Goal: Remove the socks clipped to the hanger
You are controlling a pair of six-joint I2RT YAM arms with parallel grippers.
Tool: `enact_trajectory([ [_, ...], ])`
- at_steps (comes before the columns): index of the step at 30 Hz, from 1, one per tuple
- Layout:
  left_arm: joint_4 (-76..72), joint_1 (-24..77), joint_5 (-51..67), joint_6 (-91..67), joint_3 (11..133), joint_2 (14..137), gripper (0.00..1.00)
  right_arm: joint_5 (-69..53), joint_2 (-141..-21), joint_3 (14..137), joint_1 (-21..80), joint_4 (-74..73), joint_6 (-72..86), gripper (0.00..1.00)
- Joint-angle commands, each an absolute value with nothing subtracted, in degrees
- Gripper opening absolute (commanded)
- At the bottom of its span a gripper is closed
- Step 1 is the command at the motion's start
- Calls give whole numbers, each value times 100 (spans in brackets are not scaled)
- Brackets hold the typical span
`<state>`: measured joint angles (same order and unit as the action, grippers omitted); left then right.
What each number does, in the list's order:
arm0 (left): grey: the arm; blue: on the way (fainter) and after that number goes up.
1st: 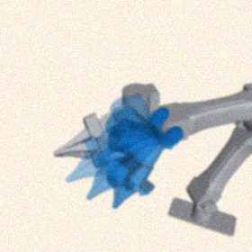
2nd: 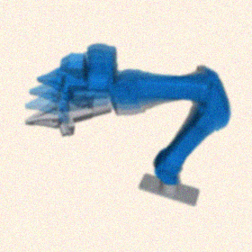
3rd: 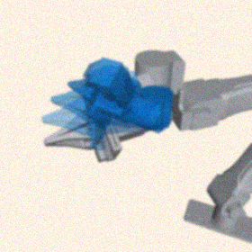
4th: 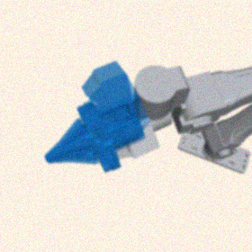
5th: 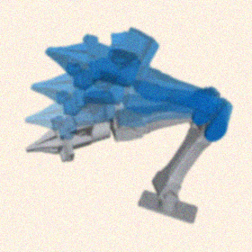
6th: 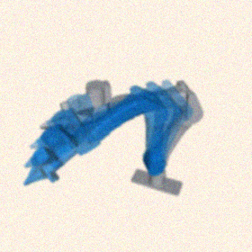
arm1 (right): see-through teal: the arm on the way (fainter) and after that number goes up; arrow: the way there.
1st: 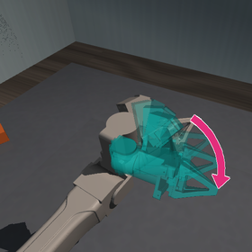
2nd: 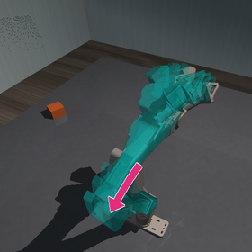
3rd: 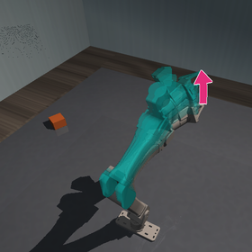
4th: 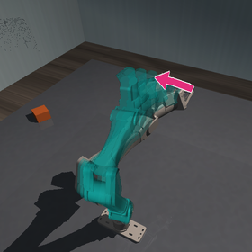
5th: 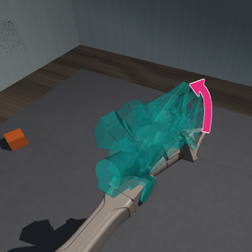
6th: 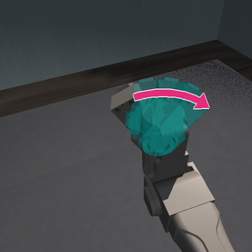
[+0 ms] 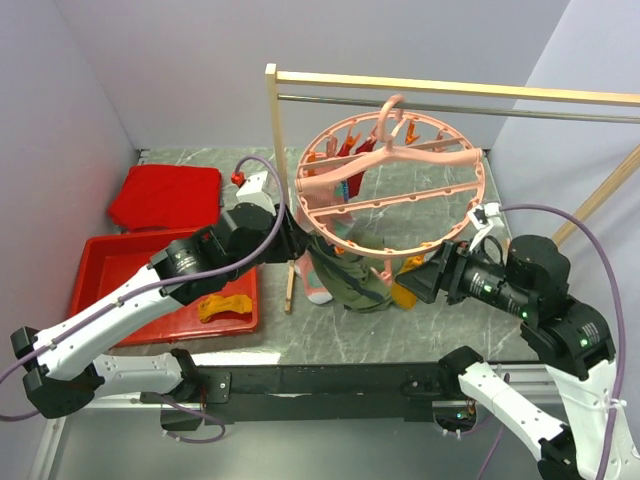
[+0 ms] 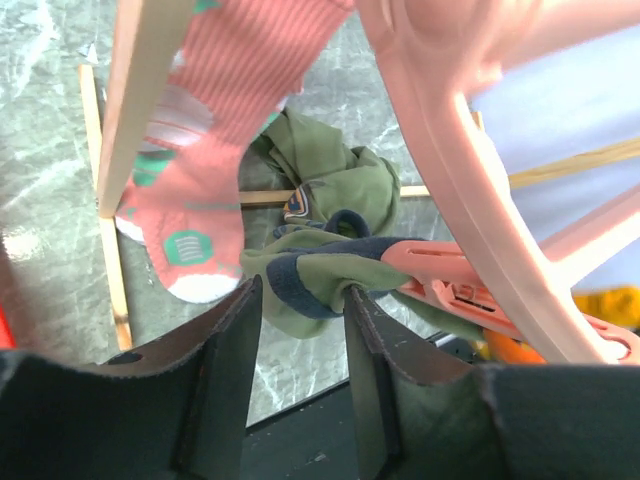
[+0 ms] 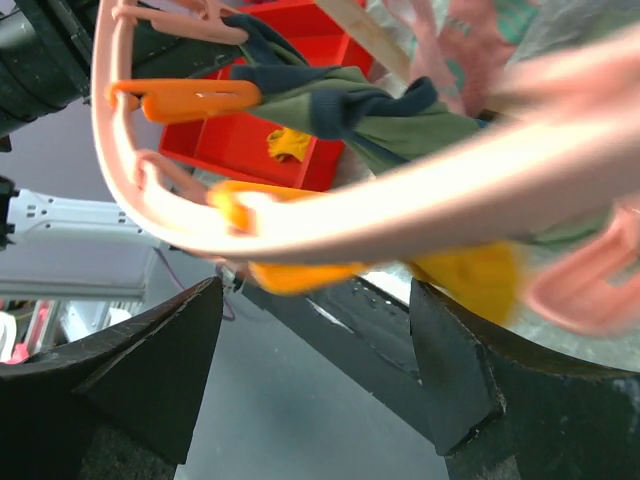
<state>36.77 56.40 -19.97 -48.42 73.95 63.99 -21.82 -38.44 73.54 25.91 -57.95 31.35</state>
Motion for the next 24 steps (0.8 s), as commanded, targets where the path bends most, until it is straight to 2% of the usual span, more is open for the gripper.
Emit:
enact_trajectory([
  [1, 3535, 5546, -1672, -4615, 7515, 6390, 46, -1504, -3805, 7857, 2619, -6168, 3006, 81],
  [4, 3410, 5546, -1591, -4658, 7348, 6311, 42, -1092, -3832, 8208, 2619, -6441, 2988, 81],
  [7, 3498, 5520, -1670, -4641, 7348, 6302, 41, -801, -3867, 8385, 2619, -6539, 2857, 81],
  [18, 3639, 5414, -1582, -4491, 7409, 6188, 44, -1089, -3859, 7999, 2619, -5591, 2084, 76],
  [24, 3586, 5414, -1039, -4220, 7444, 6021, 48, -1248, -3858, 7690, 2619, -5124, 1740, 72],
])
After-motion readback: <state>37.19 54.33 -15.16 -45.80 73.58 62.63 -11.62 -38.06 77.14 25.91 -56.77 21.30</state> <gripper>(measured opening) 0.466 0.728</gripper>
